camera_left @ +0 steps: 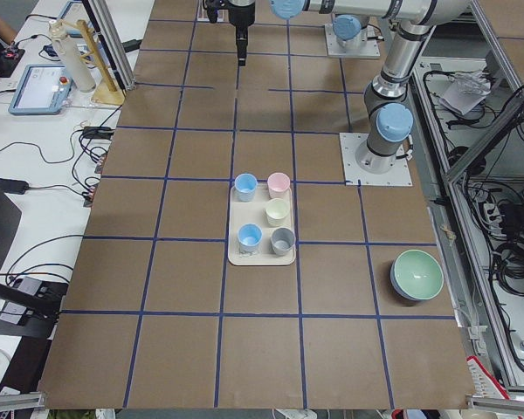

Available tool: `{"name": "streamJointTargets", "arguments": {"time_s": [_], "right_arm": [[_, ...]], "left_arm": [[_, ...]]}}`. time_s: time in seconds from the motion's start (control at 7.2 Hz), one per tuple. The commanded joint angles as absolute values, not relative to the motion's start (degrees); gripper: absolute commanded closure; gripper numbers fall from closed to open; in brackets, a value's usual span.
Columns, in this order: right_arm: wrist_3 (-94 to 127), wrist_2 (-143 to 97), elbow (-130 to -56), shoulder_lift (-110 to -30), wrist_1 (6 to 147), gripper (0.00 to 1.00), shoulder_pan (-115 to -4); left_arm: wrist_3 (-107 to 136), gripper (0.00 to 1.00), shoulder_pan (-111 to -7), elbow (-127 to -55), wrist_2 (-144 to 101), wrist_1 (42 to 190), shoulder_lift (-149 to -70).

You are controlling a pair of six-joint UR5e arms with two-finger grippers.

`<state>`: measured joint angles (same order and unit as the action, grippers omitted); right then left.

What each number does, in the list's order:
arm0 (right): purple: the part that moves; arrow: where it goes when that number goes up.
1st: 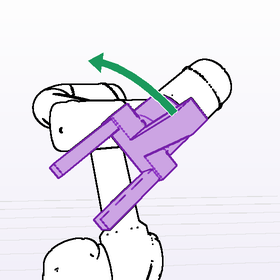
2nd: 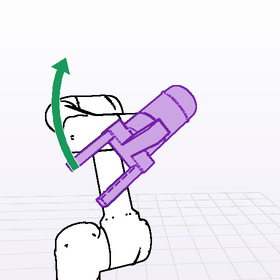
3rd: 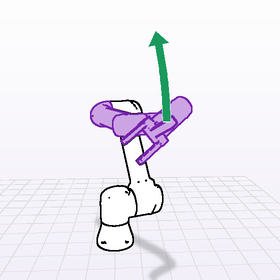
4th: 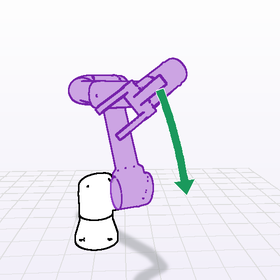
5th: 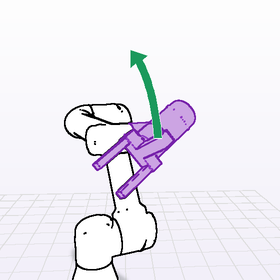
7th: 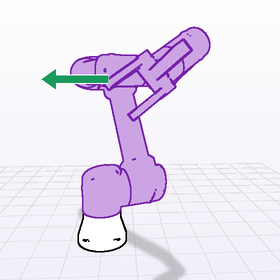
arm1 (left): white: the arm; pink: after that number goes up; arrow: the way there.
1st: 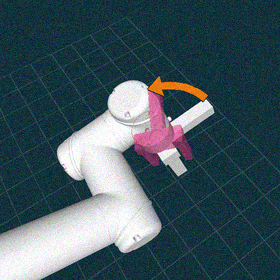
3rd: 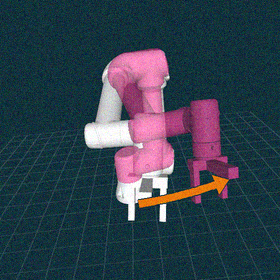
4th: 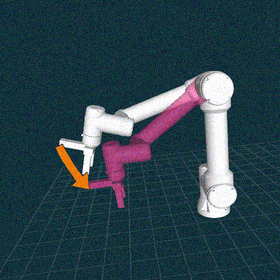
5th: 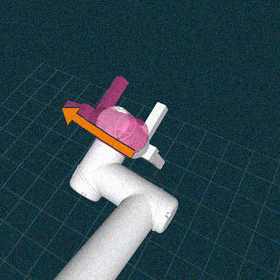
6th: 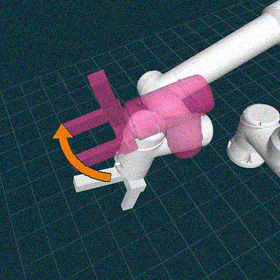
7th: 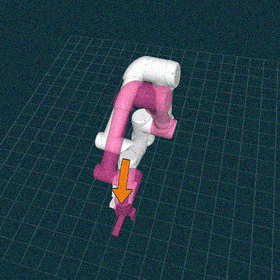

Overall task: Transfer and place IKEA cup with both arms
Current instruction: 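Close the right gripper on the yellow cup's base in the rack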

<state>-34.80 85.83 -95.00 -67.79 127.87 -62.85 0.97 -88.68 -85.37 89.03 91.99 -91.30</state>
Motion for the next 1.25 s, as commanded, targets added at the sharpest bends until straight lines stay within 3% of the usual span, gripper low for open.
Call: {"name": "streamJointTargets", "arguments": {"time_s": [0.0,0.14,0.56,0.83,1.11], "right_arm": [[-34.8,86.0,-95.0,-67.8,127.4,0.15,-62.8],[-34.8,86.0,-95.0,-67.9,127.4,0.28,-62.8],[-34.8,86.4,-95.0,-68.3,127.0,0.82,-62.8],[-34.8,86.7,-94.8,-68.6,127.2,0.92,-62.8],[-34.9,86.9,-94.8,-71.0,126.9,0.92,-62.8]], "left_arm": [[1.0,0.00,-88.7,-85.3,89.0,92.0,-91.3],[1.0,0.00,-88.7,-85.3,89.0,92.0,-91.3],[1.0,0.00,-88.7,-85.1,89.0,92.0,-91.6],[1.0,0.00,-88.7,-85.1,89.0,92.0,-91.6],[1.0,0.00,-88.7,-85.1,88.8,92.0,-91.5]]}}
